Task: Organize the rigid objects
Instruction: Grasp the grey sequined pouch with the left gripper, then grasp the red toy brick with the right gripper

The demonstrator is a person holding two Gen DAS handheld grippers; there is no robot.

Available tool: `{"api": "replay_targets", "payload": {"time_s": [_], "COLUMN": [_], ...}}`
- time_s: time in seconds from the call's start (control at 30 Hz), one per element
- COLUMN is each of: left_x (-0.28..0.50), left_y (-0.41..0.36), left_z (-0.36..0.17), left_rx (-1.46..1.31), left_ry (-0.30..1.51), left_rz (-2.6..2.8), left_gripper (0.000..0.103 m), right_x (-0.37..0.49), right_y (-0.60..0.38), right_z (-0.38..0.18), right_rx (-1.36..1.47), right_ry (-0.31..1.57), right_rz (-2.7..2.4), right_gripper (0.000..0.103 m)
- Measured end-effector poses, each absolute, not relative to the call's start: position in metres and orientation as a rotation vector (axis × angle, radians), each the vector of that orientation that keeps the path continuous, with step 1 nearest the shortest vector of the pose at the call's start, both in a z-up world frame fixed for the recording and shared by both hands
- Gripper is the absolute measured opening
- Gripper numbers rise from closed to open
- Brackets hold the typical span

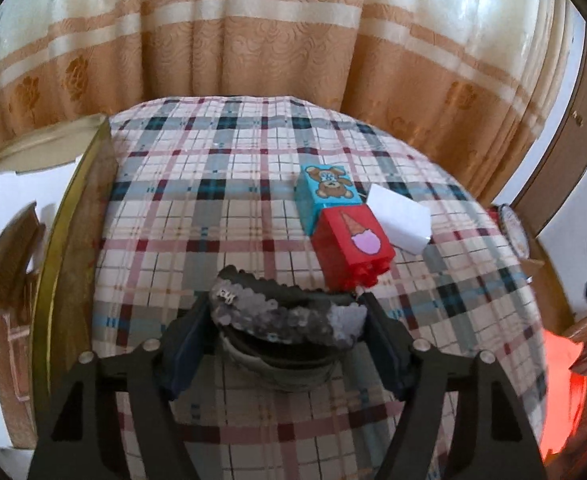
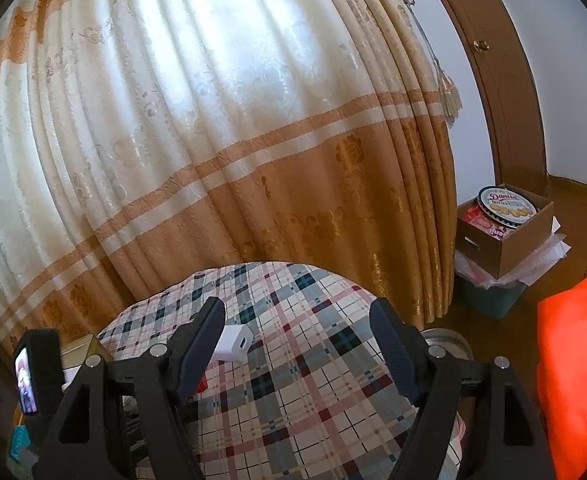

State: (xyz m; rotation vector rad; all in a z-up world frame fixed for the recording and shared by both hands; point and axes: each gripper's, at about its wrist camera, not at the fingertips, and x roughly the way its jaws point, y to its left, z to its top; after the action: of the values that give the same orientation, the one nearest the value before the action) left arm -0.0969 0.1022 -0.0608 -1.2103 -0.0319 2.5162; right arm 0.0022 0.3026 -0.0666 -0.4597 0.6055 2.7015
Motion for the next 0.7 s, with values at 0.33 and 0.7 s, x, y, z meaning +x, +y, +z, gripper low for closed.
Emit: {"api": "replay_targets", "payload": {"time_s": [0.33,0.7], "left_x": [-0.052,-0.027], "left_y": [0.071,0.040], "left_z": [-0.029,-0.017], "left_rx": [-0.936,-0.823], "left_ry": [-0.197,-0.264], "left_rz": [2.478,2.547], "left_gripper": [0.072,0.072], "right_x": [0.002,-0.021], "right_y": [0.306,0.289], "right_z": [-0.070,-0.071], "right_rx": [-0.478,-0.616], "right_ry": [0.622,0.508], "right_rz": [2.690,2.746], "right_gripper": [0.077,0.077]}}
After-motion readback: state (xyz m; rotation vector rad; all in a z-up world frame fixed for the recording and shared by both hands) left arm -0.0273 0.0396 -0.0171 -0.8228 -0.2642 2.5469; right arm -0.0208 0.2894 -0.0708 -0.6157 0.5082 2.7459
